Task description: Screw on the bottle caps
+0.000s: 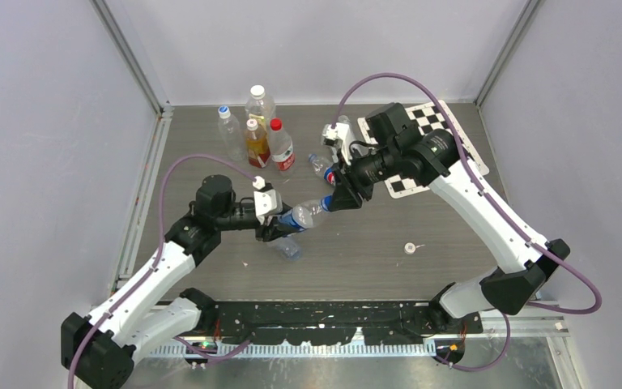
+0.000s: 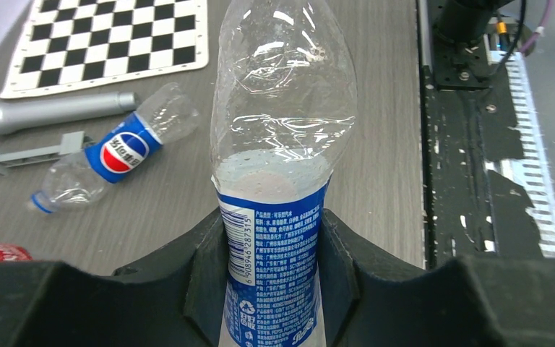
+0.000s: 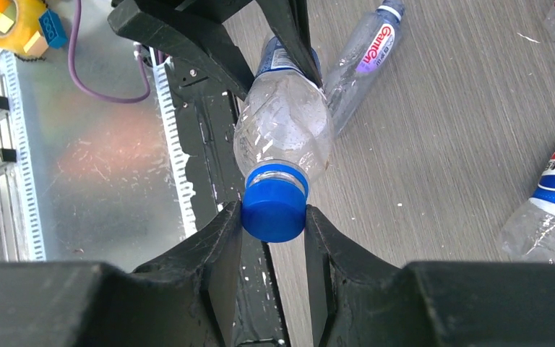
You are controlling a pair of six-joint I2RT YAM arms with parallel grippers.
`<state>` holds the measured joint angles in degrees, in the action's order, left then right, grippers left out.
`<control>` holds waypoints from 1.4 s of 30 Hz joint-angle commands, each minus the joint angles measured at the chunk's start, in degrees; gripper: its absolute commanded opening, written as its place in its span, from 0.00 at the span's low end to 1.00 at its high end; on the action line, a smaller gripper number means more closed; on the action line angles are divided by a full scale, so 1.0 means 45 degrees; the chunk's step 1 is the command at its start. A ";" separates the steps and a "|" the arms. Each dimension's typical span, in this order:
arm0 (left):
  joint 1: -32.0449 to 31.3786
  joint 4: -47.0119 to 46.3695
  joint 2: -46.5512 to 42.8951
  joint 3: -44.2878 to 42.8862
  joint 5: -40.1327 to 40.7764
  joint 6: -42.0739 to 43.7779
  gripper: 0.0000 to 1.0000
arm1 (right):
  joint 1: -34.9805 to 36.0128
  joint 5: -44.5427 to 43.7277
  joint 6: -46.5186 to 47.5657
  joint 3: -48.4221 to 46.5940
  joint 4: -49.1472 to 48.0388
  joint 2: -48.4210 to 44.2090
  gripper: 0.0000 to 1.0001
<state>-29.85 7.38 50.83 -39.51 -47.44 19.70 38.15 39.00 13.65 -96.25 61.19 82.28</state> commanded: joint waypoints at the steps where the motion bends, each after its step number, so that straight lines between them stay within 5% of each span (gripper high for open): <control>1: -0.0049 -0.0751 0.0141 -0.1251 -0.1985 0.0072 0.00 | 0.0504 0.0412 0.1367 -0.0151 0.0577 0.0194 0.01; 8: 0.0167 -0.0304 0.0629 -0.1821 -0.3305 0.0229 0.00 | 0.0623 0.1012 0.1983 0.0075 0.0646 0.0035 0.01; 20: 0.0499 -0.2946 0.1381 -0.1361 -0.3513 -0.1249 0.00 | 0.0628 0.2149 0.3052 0.0162 0.0967 -0.0085 0.01; 34: 0.0500 0.3115 0.2159 -0.4260 -0.3377 -0.0263 0.00 | 0.0642 0.0489 0.3917 -0.0180 0.1435 0.0321 0.01; 42: 0.0500 0.2933 0.2085 -0.4497 -0.3942 -0.0916 0.00 | 0.0643 0.0345 0.4033 -0.0238 0.0796 0.0771 0.01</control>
<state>-27.16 29.93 62.17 -54.65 -57.98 19.35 39.53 42.28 30.15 -97.93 66.54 83.00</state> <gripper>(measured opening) 0.435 0.395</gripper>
